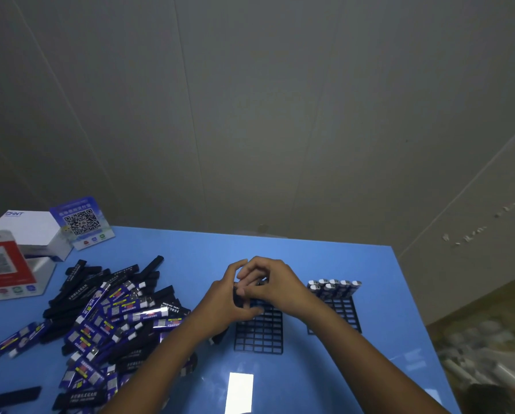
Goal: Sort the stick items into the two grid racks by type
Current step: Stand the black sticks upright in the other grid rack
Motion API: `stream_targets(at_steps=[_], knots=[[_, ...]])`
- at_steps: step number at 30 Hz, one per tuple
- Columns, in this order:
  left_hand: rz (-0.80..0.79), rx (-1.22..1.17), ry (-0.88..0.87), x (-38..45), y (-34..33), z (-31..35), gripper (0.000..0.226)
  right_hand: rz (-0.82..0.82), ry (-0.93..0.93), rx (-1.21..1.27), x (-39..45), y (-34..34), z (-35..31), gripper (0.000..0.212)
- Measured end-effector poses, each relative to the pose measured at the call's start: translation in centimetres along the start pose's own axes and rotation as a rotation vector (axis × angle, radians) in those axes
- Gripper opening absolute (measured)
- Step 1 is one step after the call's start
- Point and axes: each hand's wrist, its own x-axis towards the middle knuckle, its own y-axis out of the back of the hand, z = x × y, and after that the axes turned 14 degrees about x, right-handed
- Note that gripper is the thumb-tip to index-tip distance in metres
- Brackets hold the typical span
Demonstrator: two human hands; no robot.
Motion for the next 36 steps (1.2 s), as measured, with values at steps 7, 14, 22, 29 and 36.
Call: stream_targets(at_steps=[7,14,22,29,36], knots=[[-0.033,0.013,0.01,-0.2,0.4,0.1,0.092,0.026,-0.011,0.013,0.3,1.2,-0.9,0.016],[0.0,0.005,0.043,-0.5,1.0,-1.2,0.1,0.18,-0.017,0.102,0.1,4.3,-0.8,0.02],[-0.004,0.008,0.04,-0.1,0.7,-1.2,0.099,0.225,-0.108,0.351,-0.7,5.3,0.4,0.033],[-0.007,0.01,0.036,0.1,0.5,-0.6,0.097,0.088,-0.041,0.127,-1.2,5.0,-0.9,0.079],[0.001,0.011,0.034,0.0,0.5,-0.5,0.097,0.19,0.018,-0.001,-1.2,5.1,-0.5,0.056]])
